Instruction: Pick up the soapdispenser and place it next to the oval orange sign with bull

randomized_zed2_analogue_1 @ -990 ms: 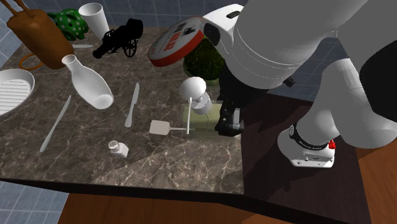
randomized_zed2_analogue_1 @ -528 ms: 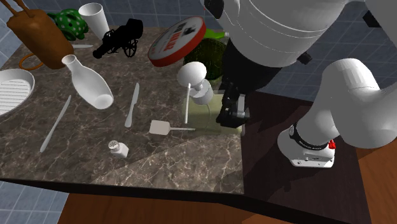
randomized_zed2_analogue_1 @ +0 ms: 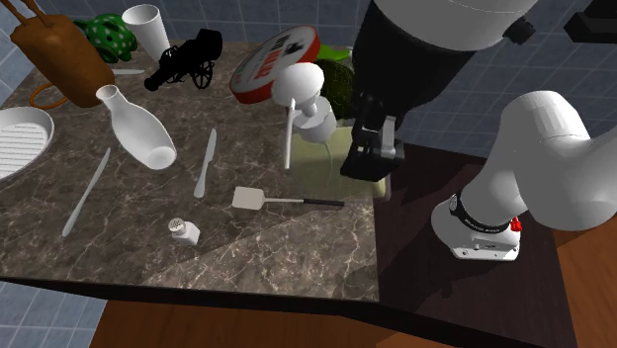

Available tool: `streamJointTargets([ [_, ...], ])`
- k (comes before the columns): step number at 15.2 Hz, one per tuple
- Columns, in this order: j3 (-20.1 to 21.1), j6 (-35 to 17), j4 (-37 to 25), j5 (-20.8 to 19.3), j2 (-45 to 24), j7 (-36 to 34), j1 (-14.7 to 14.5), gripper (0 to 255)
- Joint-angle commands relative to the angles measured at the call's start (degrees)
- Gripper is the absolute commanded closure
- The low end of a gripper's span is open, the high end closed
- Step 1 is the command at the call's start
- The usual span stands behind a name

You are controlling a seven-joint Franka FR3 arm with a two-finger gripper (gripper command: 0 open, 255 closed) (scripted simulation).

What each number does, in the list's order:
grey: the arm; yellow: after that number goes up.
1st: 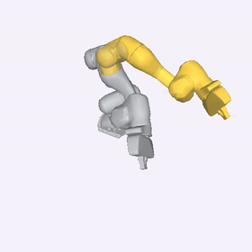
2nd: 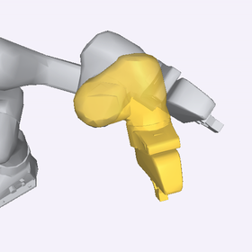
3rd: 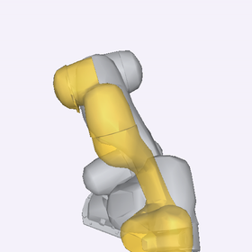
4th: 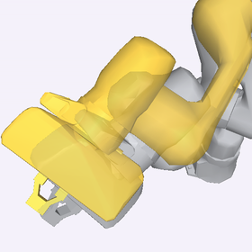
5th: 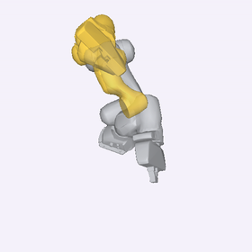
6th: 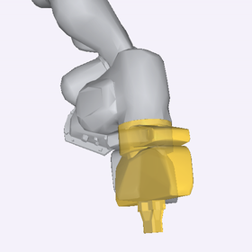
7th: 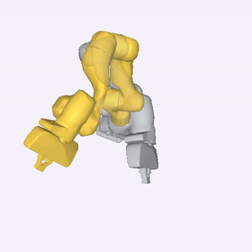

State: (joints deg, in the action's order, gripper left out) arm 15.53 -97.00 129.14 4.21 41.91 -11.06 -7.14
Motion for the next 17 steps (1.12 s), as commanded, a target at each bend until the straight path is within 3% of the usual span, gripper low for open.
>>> streamJointTargets([
  [1,-0.2,1.4,-2.1,-0.2,-0.7,0.2,0.2,255],
  [9,-6.9,-1.9,-5.2,-4.1,-7.1,8.2,3.5,255],
  [17,-13.8,-4.9,-12.6,-6.8,-17.2,16.9,6.6,255],
])
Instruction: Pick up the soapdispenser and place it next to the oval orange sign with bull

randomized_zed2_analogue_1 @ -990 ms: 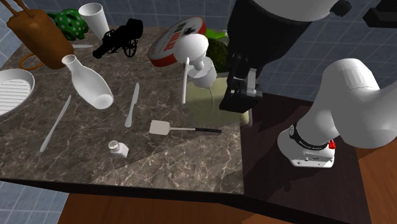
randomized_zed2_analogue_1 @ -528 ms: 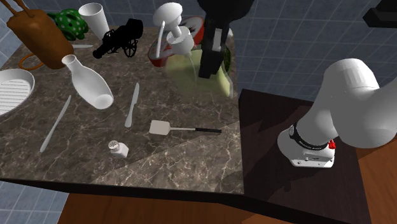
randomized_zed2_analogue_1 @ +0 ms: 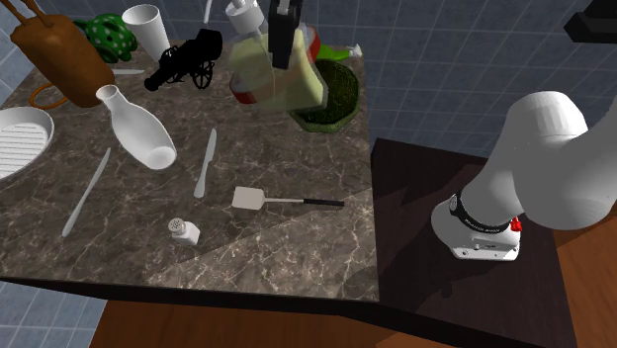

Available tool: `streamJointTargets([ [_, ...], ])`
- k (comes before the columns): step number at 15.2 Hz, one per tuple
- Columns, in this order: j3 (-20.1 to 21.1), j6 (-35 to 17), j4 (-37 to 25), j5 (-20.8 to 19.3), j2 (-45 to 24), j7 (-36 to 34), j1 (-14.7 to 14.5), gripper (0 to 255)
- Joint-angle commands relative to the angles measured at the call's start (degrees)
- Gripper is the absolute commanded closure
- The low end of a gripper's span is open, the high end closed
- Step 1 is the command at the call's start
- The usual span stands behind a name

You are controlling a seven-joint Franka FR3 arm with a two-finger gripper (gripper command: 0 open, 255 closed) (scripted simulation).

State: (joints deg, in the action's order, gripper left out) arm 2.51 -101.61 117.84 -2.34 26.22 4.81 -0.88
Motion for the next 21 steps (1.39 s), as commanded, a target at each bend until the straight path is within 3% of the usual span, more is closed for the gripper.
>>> streamJointTargets([
  [1,-1.5,-0.5,-2.6,-0.4,-2.9,2.1,0.7,255],
  [8,-6.7,-1.3,-13.3,-0.3,-14.1,9.5,3.0,255],
  [12,-9.6,-0.6,-22.6,1.0,-22.6,14.3,4.7,255],
  [21,-9.5,-7.7,-14.4,0.8,-21.5,14.1,4.8,255],
])
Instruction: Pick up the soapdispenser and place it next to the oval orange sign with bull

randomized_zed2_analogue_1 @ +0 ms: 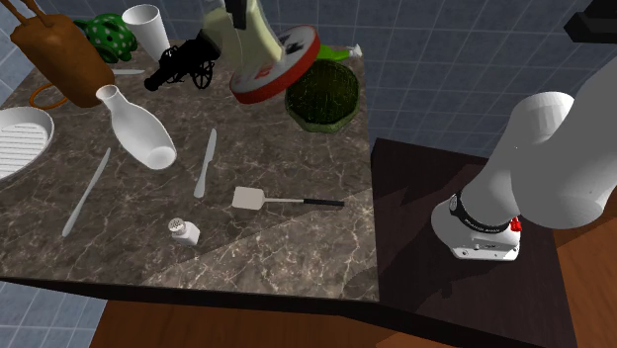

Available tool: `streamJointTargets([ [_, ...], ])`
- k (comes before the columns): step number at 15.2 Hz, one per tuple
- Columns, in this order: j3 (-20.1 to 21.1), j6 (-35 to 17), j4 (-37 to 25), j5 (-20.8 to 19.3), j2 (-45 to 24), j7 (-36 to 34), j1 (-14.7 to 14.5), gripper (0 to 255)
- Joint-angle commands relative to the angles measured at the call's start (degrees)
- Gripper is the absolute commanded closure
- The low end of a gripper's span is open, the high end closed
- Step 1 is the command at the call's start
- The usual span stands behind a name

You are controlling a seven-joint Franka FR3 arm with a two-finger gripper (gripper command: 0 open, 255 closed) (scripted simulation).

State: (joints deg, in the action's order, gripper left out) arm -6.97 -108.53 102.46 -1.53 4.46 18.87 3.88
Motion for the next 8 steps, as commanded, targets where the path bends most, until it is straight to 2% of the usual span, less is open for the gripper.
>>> streamJointTargets([
  [1,0.0,-1.6,1.8,0.0,0.3,0.0,0.0,255],
  [8,-0.1,-7.0,7.2,-0.1,0.3,-0.1,0.1,255],
])
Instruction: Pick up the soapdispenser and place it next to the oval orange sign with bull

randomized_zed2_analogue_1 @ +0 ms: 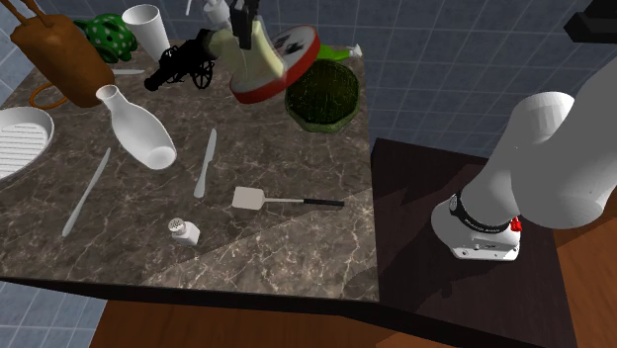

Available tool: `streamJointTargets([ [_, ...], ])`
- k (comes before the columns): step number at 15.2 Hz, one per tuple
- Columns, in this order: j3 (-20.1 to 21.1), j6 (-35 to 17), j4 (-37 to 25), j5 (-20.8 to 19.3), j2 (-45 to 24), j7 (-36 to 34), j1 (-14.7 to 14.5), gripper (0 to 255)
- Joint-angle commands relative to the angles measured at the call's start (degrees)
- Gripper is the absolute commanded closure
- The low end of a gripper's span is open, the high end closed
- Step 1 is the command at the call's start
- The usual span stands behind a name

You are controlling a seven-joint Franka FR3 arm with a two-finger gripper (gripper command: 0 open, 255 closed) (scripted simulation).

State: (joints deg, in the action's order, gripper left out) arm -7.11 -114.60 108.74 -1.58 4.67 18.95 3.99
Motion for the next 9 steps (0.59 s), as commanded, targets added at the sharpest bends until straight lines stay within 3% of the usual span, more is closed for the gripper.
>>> streamJointTargets([
  [1,0.1,-1.7,1.6,0.0,0.0,-0.2,0.0,255],
  [9,0.0,-7.7,6.9,0.0,-0.8,-0.2,0.0,255],
])
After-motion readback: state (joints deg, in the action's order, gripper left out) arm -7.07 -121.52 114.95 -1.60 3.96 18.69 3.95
